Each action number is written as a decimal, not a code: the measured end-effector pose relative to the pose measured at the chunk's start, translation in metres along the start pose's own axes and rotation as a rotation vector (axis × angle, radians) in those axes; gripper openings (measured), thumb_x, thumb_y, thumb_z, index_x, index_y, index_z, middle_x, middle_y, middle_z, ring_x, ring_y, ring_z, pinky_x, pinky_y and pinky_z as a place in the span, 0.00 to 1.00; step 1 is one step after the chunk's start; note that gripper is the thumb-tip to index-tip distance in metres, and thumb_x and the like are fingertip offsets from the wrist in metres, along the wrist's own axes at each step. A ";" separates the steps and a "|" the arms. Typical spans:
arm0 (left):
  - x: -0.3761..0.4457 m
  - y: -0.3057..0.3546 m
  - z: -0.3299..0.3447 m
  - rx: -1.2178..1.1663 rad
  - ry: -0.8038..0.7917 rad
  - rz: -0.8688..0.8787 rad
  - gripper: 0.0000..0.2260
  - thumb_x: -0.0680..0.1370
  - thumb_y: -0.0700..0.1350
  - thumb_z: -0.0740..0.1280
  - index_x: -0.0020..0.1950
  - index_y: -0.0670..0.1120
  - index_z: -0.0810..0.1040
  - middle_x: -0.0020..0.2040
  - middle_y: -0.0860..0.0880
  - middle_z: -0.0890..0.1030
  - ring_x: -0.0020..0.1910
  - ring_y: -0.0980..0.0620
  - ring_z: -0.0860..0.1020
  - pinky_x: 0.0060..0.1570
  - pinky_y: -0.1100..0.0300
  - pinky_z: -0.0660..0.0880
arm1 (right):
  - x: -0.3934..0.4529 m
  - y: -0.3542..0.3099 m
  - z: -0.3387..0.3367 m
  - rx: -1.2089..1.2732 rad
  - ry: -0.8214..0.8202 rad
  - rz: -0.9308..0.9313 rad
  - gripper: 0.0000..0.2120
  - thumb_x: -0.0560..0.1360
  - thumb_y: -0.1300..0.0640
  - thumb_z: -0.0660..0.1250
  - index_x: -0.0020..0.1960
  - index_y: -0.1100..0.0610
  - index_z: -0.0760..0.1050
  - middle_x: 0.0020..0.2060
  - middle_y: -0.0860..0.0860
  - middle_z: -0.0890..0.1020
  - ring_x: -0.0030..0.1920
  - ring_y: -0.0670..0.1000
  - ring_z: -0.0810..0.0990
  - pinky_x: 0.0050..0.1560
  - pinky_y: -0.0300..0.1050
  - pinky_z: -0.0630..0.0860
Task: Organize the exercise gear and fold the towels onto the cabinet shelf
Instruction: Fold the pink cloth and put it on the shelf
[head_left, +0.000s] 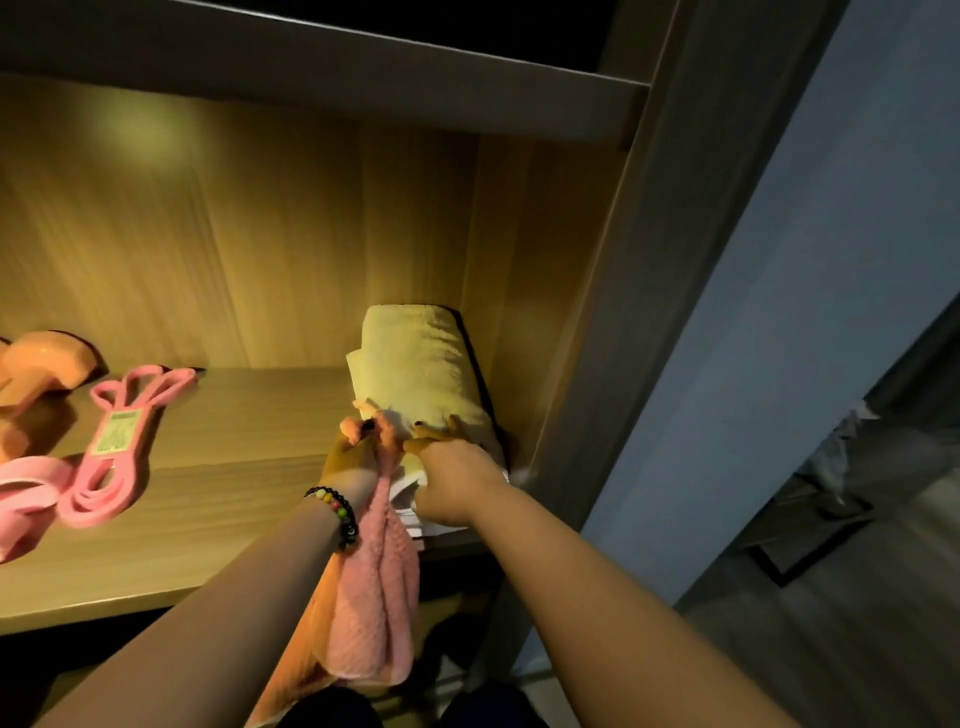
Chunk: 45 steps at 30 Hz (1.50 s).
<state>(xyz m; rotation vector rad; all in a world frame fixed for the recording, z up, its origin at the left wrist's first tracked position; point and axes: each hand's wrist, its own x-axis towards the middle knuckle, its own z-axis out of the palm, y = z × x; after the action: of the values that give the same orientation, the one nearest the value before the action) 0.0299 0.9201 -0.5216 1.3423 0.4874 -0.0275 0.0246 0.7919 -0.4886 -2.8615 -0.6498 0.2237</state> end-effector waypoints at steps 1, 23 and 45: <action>0.000 -0.001 -0.002 0.028 0.006 0.003 0.10 0.84 0.44 0.56 0.51 0.42 0.76 0.43 0.43 0.79 0.37 0.52 0.77 0.32 0.61 0.77 | -0.001 0.001 0.001 0.033 -0.009 -0.003 0.16 0.73 0.59 0.65 0.60 0.58 0.72 0.56 0.60 0.78 0.56 0.63 0.77 0.49 0.47 0.72; -0.181 -0.032 -0.030 0.081 -0.132 0.503 0.08 0.81 0.42 0.62 0.54 0.41 0.78 0.47 0.46 0.82 0.48 0.51 0.79 0.49 0.58 0.75 | -0.154 -0.040 0.014 0.626 0.322 -0.069 0.30 0.70 0.64 0.64 0.71 0.52 0.65 0.57 0.57 0.80 0.57 0.58 0.77 0.54 0.46 0.74; -0.223 -0.061 -0.070 0.532 0.106 0.661 0.06 0.76 0.38 0.67 0.41 0.46 0.79 0.39 0.47 0.81 0.39 0.49 0.77 0.38 0.57 0.71 | -0.232 -0.036 -0.017 0.568 0.781 0.129 0.09 0.68 0.58 0.61 0.32 0.52 0.62 0.33 0.49 0.70 0.35 0.52 0.69 0.29 0.39 0.59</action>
<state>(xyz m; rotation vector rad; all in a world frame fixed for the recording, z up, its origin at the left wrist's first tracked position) -0.2112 0.9141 -0.5096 1.9828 0.1000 0.4910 -0.1938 0.7191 -0.4406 -2.1711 -0.1902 -0.5742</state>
